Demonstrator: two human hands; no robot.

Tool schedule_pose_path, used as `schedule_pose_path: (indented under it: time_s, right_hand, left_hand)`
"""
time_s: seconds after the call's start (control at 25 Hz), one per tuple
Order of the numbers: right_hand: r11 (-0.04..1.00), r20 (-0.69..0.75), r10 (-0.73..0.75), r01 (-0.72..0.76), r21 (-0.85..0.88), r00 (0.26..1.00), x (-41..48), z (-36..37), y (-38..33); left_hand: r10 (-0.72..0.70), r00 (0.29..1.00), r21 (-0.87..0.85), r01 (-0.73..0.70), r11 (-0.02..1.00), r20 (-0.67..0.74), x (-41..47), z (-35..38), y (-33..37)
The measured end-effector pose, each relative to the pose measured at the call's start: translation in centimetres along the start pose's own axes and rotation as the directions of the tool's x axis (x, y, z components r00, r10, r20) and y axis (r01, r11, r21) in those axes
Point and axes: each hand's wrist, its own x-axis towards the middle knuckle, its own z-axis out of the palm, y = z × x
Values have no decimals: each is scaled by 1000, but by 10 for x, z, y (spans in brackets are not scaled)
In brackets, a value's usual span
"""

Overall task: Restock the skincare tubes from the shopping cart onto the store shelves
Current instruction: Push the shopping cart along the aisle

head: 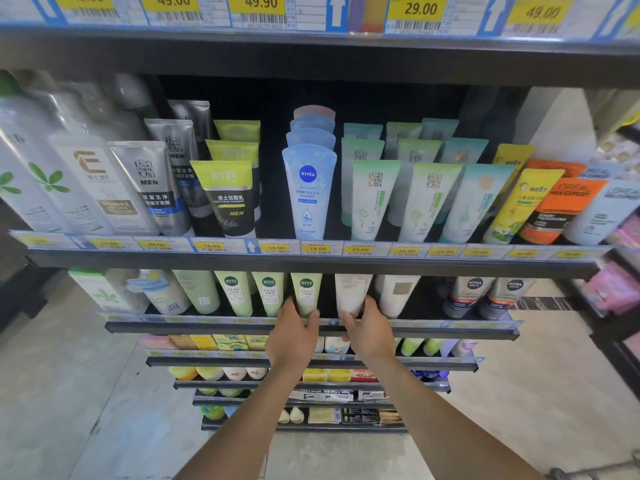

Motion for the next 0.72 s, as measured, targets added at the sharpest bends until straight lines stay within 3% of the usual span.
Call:
schedule_pose_path:
  time_s: [0.16,0.36,0.44,0.6,0.72]
  right_hand:
    - [995,-36,-94,93,-33,995,-13,-2,6]
    - [978,-145,-155,131,-165,977,-39,-37,28]
    - [991,-212,-99,77,-113,972,-40,-60,45]
    - [996,-369,77,-57,66,926,-33,-112,83]
    - [990,-418,125,-83,118,900,-25,-143,109]
  left_hand:
    - [57,998,10,-57,998,3,-18,-3,-5]
    - [139,979,-30,-145,989,-151,-49,-5,-13]
    - [190,967,-44,-200,979,-167,-64,-2,-9]
    - [367,929,33,-365,930,-52,-97,26,28]
    - [484,871,88,-490,867,78,-114,52,80]
